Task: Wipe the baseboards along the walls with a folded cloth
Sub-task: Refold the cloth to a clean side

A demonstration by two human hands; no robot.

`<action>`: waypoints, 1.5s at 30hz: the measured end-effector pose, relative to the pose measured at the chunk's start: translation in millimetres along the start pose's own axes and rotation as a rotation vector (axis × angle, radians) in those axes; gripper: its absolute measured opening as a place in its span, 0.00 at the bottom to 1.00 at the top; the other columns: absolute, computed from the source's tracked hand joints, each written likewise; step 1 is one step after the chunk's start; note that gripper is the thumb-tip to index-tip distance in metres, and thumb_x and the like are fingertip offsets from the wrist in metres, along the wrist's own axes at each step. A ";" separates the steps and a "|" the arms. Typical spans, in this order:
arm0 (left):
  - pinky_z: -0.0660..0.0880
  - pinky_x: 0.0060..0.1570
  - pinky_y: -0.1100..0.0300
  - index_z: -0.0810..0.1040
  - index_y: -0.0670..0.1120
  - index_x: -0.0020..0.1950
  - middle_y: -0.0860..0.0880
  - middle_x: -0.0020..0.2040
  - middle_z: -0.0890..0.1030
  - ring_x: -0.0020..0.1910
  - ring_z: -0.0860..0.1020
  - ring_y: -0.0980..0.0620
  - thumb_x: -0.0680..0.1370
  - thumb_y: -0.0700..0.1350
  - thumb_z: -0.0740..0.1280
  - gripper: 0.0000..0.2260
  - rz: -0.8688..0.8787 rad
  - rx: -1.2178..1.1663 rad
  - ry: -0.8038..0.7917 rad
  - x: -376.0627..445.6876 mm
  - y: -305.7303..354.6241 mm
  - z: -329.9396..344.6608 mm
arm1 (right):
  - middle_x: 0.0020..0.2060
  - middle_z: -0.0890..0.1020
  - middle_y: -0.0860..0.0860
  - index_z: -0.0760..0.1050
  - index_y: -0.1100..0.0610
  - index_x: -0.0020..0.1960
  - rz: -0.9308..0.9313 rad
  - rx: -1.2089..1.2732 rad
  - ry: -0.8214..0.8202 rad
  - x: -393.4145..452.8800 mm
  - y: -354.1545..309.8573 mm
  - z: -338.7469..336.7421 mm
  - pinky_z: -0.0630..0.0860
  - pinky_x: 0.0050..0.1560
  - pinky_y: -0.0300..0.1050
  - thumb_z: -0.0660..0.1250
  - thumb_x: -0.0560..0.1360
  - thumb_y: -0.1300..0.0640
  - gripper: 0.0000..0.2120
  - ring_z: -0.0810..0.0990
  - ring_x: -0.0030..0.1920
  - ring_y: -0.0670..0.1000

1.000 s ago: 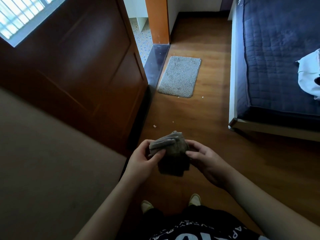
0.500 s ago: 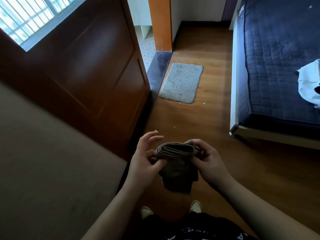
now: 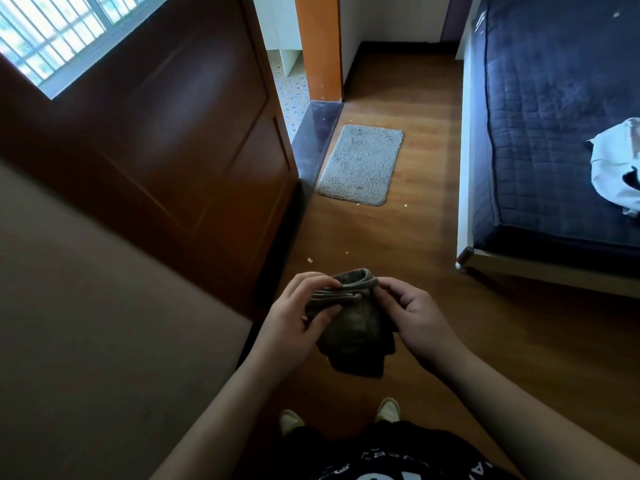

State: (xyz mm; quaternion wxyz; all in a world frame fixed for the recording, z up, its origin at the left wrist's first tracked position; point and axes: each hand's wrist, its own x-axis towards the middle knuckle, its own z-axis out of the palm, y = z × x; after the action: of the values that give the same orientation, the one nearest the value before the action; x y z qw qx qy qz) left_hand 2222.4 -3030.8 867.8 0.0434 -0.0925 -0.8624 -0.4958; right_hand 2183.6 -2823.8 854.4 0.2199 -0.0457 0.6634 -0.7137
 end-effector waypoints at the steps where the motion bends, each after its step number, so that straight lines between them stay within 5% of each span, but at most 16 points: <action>1: 0.80 0.51 0.58 0.74 0.56 0.62 0.59 0.60 0.74 0.61 0.76 0.55 0.77 0.44 0.68 0.15 0.027 0.023 0.000 0.3 -0.7 -0.8 | 0.51 0.85 0.51 0.81 0.54 0.58 0.011 0.002 0.000 -0.5 0.3 -0.2 0.81 0.53 0.50 0.64 0.77 0.49 0.14 0.83 0.53 0.51; 6: 0.79 0.54 0.59 0.76 0.47 0.56 0.53 0.60 0.75 0.60 0.76 0.56 0.75 0.37 0.70 0.12 0.135 0.126 0.077 2.6 0.5 4.3 | 0.47 0.85 0.52 0.81 0.55 0.54 0.040 0.050 0.025 -1.5 1.7 1.9 0.79 0.45 0.42 0.66 0.75 0.46 0.15 0.84 0.49 0.51; 11: 0.79 0.54 0.50 0.76 0.49 0.55 0.49 0.64 0.71 0.60 0.76 0.47 0.76 0.41 0.70 0.10 0.188 0.199 0.216 1.9 -1.9 7.9 | 0.47 0.85 0.53 0.81 0.52 0.52 0.063 0.104 0.037 3.5 1.1 4.9 0.80 0.44 0.43 0.67 0.74 0.45 0.12 0.85 0.48 0.53; 18: 0.80 0.49 0.54 0.68 0.55 0.56 0.54 0.56 0.69 0.53 0.76 0.52 0.70 0.47 0.77 0.21 -0.140 0.088 0.485 5.1 1.5 18.2 | 0.51 0.84 0.56 0.79 0.53 0.55 0.069 0.266 -0.054 12.9 -1.7 7.0 0.81 0.48 0.47 0.73 0.73 0.45 0.15 0.84 0.53 0.58; 22: 0.81 0.48 0.57 0.72 0.60 0.55 0.55 0.53 0.78 0.52 0.80 0.58 0.78 0.56 0.64 0.07 -0.217 -0.101 0.284 4.8 5.4 26.4 | 0.52 0.84 0.55 0.79 0.54 0.52 0.049 0.294 -0.098 17.6 -2.5 8.3 0.80 0.51 0.46 0.76 0.70 0.47 0.15 0.83 0.55 0.56; 27: 0.79 0.53 0.60 0.69 0.64 0.60 0.56 0.59 0.78 0.60 0.78 0.58 0.67 0.74 0.65 0.26 -0.311 -0.243 0.088 5.2 3.1 30.3 | 0.51 0.83 0.55 0.80 0.53 0.50 0.059 0.245 -0.081 21.0 -1.9 10.4 0.77 0.55 0.50 0.75 0.70 0.49 0.12 0.82 0.56 0.57; 30: 0.78 0.55 0.64 0.69 0.64 0.59 0.57 0.59 0.78 0.61 0.77 0.61 0.65 0.69 0.69 0.25 -0.326 -0.216 0.075 11.1 0.4 27.8 | 0.51 0.83 0.55 0.81 0.53 0.52 0.066 0.237 -0.066 21.4 -2.7 9.9 0.78 0.53 0.46 0.74 0.71 0.49 0.13 0.82 0.55 0.55; 35: 0.79 0.46 0.66 0.73 0.63 0.56 0.60 0.52 0.81 0.54 0.80 0.61 0.79 0.48 0.67 0.10 -0.379 -0.258 0.122 19.0 -7.9 22.6 | 0.52 0.84 0.57 0.79 0.57 0.54 0.096 0.312 -0.030 23.4 -5.9 5.5 0.79 0.53 0.44 0.68 0.75 0.53 0.11 0.82 0.56 0.56; 39: 0.78 0.44 0.60 0.78 0.59 0.52 0.55 0.48 0.82 0.49 0.82 0.54 0.81 0.49 0.64 0.06 -0.489 -0.456 0.237 21.9 -18.7 8.1 | 0.48 0.84 0.55 0.77 0.58 0.56 0.222 0.499 0.088 27.9 -10.8 -1.1 0.80 0.49 0.48 0.65 0.75 0.49 0.15 0.84 0.50 0.54; 41: 0.78 0.45 0.58 0.78 0.57 0.52 0.53 0.48 0.83 0.50 0.81 0.51 0.82 0.48 0.63 0.05 -0.519 -0.514 0.273 22.4 -24.4 -3.0 | 0.51 0.84 0.56 0.77 0.58 0.59 0.260 0.476 0.141 29.6 -12.1 -9.2 0.80 0.55 0.53 0.64 0.76 0.48 0.17 0.82 0.54 0.56; 45: 0.80 0.49 0.50 0.78 0.56 0.54 0.55 0.51 0.83 0.50 0.82 0.53 0.80 0.51 0.65 0.04 -0.480 -0.398 0.203 24.4 -33.1 -24.5 | 0.51 0.84 0.58 0.77 0.59 0.57 0.259 0.453 0.146 29.7 -19.8 -18.7 0.82 0.52 0.51 0.66 0.73 0.49 0.18 0.84 0.52 0.57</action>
State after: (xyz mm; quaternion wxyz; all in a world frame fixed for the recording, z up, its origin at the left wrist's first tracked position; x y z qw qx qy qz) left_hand 2191.4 -3065.4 856.1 -0.0080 0.1568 -0.7371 -0.6573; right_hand 2145.2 -2817.1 864.7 0.2652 0.1415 0.5013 -0.8114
